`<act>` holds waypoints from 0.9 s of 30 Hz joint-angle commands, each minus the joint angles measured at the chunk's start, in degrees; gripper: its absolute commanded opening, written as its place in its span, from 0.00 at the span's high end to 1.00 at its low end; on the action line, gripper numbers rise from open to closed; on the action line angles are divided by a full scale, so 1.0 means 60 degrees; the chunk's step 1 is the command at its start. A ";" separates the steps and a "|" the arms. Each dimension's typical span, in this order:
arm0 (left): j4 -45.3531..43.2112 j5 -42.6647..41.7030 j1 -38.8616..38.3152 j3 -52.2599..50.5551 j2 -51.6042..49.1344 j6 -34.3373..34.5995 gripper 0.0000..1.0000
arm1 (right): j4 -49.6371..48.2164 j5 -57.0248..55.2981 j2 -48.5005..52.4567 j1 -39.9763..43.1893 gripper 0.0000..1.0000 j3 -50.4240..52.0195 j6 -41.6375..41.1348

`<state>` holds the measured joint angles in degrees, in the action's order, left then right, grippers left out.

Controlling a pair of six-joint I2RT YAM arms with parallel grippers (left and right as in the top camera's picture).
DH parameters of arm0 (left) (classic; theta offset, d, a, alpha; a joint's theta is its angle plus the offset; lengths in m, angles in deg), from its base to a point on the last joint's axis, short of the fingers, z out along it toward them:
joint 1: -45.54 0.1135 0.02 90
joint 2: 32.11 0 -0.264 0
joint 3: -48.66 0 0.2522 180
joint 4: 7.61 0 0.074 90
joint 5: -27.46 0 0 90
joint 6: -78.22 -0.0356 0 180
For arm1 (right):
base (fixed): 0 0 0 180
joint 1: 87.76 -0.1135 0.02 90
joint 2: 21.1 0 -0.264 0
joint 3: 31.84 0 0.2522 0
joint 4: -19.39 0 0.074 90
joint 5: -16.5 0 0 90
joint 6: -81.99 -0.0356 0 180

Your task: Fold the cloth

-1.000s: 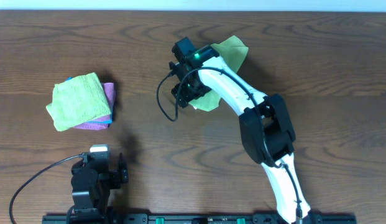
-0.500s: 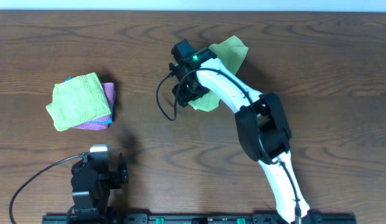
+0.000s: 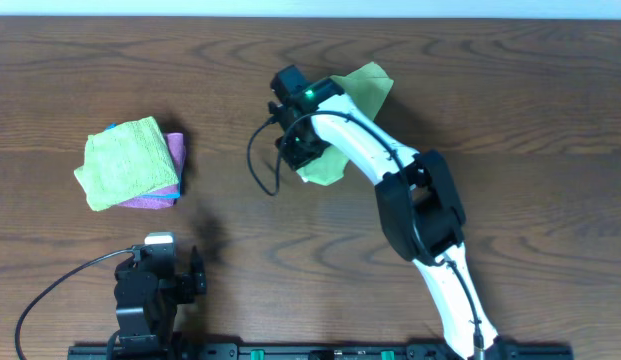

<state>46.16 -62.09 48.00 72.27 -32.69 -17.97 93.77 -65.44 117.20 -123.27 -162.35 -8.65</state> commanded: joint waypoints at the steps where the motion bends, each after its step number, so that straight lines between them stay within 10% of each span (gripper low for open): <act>1: 0.0084 0.0098 -0.0040 -0.0117 0.0062 0.0036 0.05 | 0.0015 0.0372 -0.0488 -0.0579 0.99 -0.0576 0.0160; 14: 0.0084 0.0098 -0.0040 -0.0117 0.0062 0.0036 0.05 | -0.0732 0.0335 -0.0688 -0.2535 0.99 -0.1042 0.0539; 27: 0.0080 0.0098 -0.0040 -0.0117 0.0062 0.0036 0.05 | 0.0827 -0.2124 -0.2401 -0.1133 0.99 -0.1053 -0.0652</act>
<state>46.16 -62.09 48.00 72.27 -32.69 -17.95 97.33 -75.87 105.41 -132.54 -167.75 -9.62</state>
